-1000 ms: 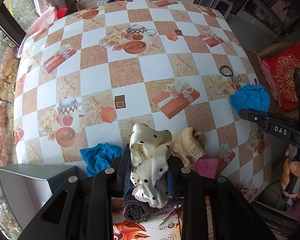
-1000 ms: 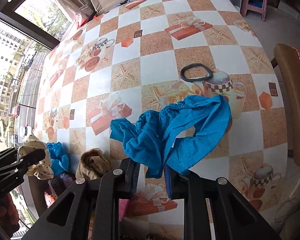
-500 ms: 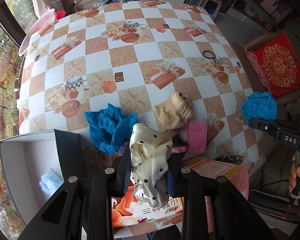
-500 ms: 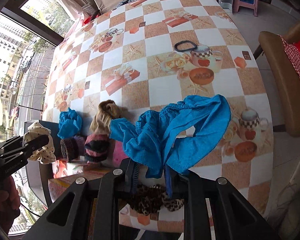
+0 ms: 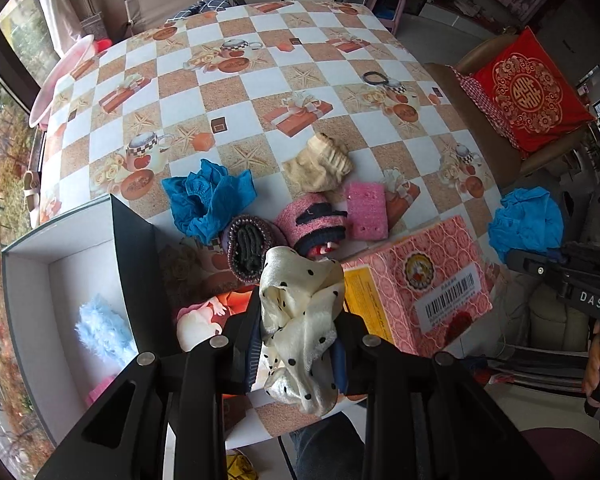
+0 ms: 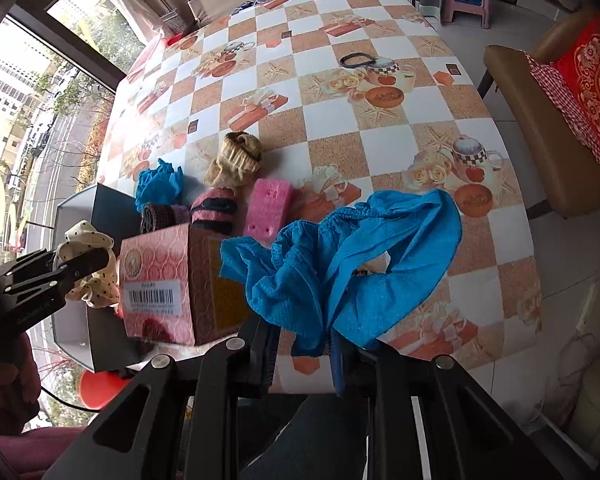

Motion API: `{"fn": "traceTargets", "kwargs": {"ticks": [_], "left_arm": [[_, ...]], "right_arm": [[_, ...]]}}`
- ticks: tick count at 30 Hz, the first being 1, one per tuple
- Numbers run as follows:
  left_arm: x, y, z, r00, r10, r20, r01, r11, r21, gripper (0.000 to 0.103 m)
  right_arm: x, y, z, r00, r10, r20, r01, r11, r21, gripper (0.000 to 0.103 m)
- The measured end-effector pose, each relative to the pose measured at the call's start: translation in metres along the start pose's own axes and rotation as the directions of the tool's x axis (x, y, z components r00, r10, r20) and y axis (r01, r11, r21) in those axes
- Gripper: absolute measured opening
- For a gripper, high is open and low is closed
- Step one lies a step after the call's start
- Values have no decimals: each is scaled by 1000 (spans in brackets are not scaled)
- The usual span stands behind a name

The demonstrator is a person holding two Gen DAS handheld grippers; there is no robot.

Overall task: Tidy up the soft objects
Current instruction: 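Carry the scrunchie and blue cloth toward the open white box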

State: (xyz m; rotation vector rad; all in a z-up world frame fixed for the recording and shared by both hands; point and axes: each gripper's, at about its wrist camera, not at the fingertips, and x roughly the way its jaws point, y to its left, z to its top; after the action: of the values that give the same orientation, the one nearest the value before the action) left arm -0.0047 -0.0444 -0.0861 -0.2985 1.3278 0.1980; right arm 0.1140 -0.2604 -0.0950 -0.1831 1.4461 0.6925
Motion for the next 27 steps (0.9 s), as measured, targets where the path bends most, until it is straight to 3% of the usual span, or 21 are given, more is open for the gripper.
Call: {"fn": "traceTargets", "kwargs": {"ticks": [15, 27], "left_arm": [[-26, -37, -63, 997, 11, 76, -1, 991, -132, 31], [-60, -10, -131, 989, 79, 123, -38, 952, -304, 31]], "right_arm": [[-28, 25, -87, 999, 43, -20, -46, 978, -201, 23], [-29, 75, -117, 994, 93, -52, -106, 916, -388, 23]]}}
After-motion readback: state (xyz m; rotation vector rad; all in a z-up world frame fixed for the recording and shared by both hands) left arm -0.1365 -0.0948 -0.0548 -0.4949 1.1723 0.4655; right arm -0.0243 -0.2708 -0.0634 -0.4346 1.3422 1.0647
